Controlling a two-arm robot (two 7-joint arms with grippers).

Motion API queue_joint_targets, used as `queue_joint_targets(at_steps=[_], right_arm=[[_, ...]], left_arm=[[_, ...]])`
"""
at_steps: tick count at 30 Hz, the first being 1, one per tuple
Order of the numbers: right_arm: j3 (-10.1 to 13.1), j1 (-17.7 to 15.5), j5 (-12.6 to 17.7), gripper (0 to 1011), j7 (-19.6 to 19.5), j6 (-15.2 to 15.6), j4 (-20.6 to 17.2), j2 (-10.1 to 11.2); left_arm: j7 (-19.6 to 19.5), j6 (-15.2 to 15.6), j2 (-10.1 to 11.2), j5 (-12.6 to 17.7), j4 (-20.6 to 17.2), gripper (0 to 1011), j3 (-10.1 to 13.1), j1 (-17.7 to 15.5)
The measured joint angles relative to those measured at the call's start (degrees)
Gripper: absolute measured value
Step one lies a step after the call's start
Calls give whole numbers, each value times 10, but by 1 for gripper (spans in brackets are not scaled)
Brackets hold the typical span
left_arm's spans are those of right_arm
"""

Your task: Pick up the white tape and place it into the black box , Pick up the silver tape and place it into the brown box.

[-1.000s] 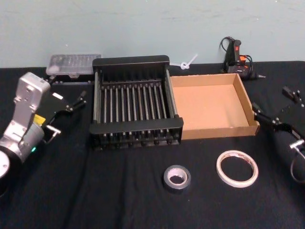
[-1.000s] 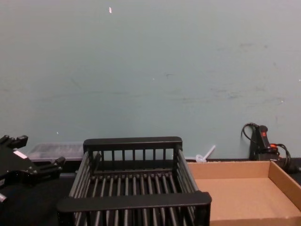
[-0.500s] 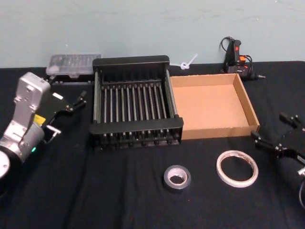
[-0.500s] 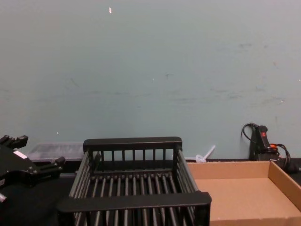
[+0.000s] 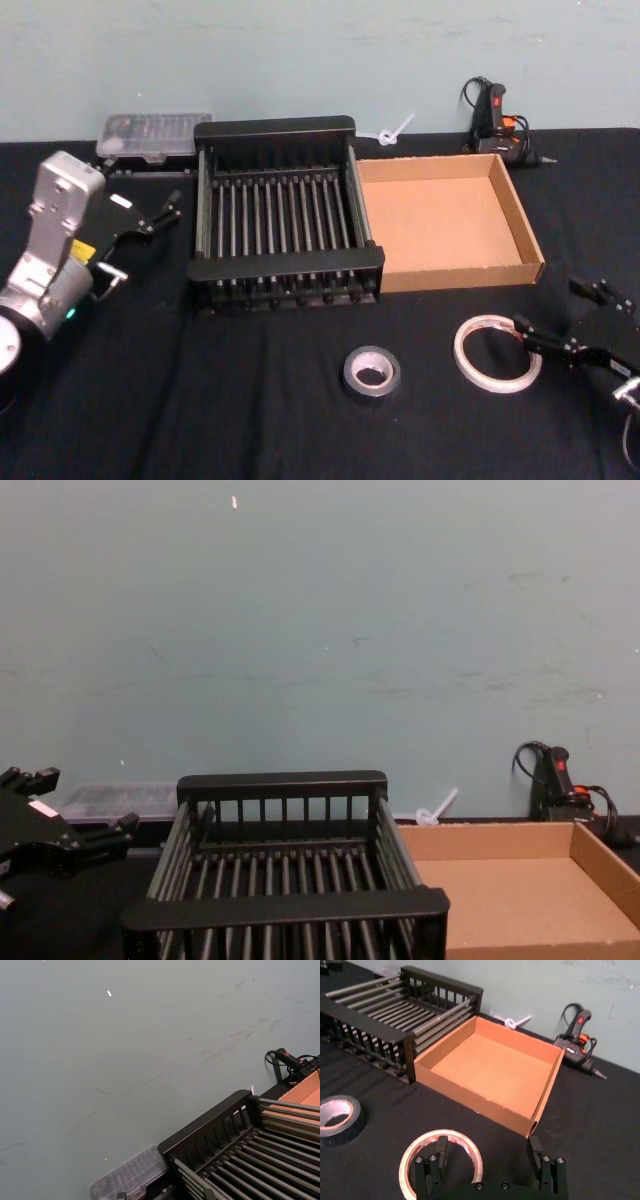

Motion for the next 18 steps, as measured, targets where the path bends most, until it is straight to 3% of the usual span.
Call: queue_joint_targets(at_steps=[18], right_arm=[[-8,22,-11,1002,31,47,37,-33]], left_arm=[[0,0,0,0,0,1001,0,0]])
